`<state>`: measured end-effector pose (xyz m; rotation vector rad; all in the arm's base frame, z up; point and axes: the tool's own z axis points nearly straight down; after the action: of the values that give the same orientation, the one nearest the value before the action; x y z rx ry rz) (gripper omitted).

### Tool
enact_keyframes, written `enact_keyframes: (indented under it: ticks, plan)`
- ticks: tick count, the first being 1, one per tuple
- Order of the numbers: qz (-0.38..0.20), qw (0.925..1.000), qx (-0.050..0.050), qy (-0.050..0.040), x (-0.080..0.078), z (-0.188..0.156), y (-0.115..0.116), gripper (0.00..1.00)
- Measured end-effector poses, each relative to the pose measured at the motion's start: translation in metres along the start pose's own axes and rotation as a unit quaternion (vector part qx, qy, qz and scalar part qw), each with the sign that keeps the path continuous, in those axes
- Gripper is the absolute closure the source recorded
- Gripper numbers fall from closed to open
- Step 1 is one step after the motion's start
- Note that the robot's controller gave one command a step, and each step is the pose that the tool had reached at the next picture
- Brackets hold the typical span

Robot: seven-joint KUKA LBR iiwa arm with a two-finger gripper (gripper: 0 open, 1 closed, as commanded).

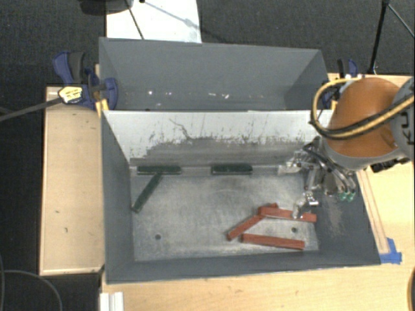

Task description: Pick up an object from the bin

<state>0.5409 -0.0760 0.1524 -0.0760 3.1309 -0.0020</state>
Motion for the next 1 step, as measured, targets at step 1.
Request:
enact_keyframes:
  ticks: [1]
  plan:
    - [-0.046,0.9989,0.001,-0.0065,0.0471,0.0746,0.0043,1.0]
